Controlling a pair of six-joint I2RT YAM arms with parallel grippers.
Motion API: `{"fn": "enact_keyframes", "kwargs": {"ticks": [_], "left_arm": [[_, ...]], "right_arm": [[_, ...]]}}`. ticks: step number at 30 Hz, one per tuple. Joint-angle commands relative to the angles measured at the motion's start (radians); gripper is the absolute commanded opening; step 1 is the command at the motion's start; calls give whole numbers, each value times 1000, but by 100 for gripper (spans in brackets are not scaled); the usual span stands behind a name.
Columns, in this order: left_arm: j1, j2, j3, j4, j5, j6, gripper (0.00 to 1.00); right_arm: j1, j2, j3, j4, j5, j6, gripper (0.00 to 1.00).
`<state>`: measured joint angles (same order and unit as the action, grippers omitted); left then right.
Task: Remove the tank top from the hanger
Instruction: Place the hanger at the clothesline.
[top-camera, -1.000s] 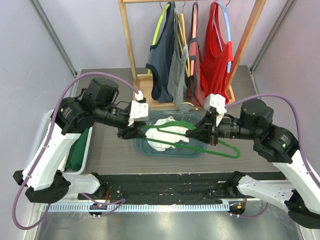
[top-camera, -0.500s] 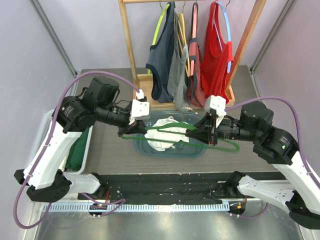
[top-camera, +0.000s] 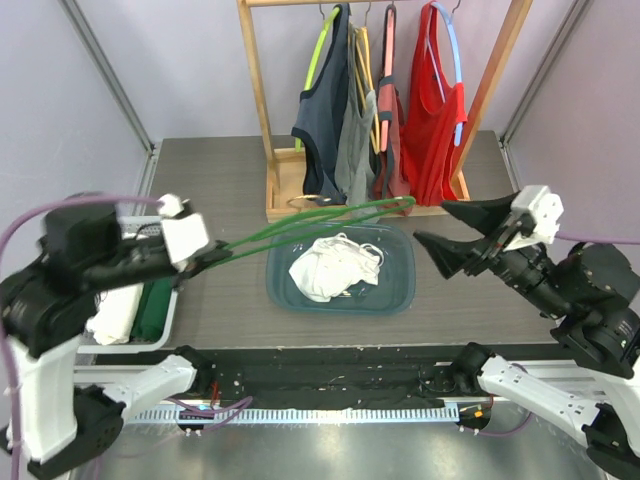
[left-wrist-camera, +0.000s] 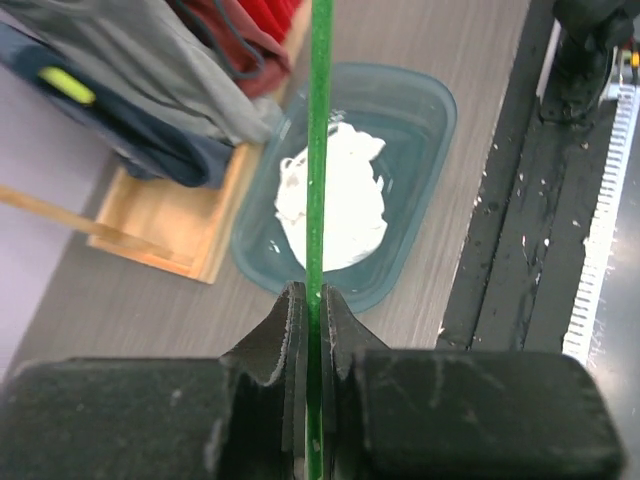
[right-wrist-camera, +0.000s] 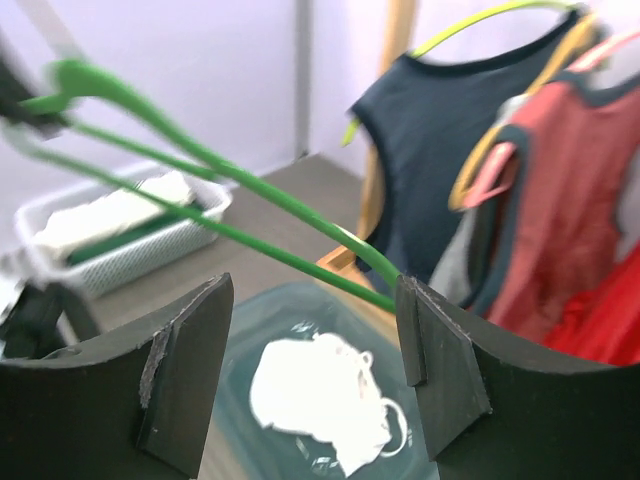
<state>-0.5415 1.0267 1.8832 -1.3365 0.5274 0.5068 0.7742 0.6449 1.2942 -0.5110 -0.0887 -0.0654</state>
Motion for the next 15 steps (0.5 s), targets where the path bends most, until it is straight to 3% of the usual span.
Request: {"fn": "enact_keyframes", "kwargs": {"ticks": [1, 7, 15], "left_arm": [[75, -115, 8, 66, 50, -72, 0], [149, -149, 53, 267, -153, -299, 0], [178, -96, 57, 407, -421, -399, 0]], "right_arm": [[-3, -11, 8, 143, 222, 38, 73], [-1, 39, 16, 183, 332, 64, 73], [-1, 114, 36, 197, 363, 108, 73]]}}
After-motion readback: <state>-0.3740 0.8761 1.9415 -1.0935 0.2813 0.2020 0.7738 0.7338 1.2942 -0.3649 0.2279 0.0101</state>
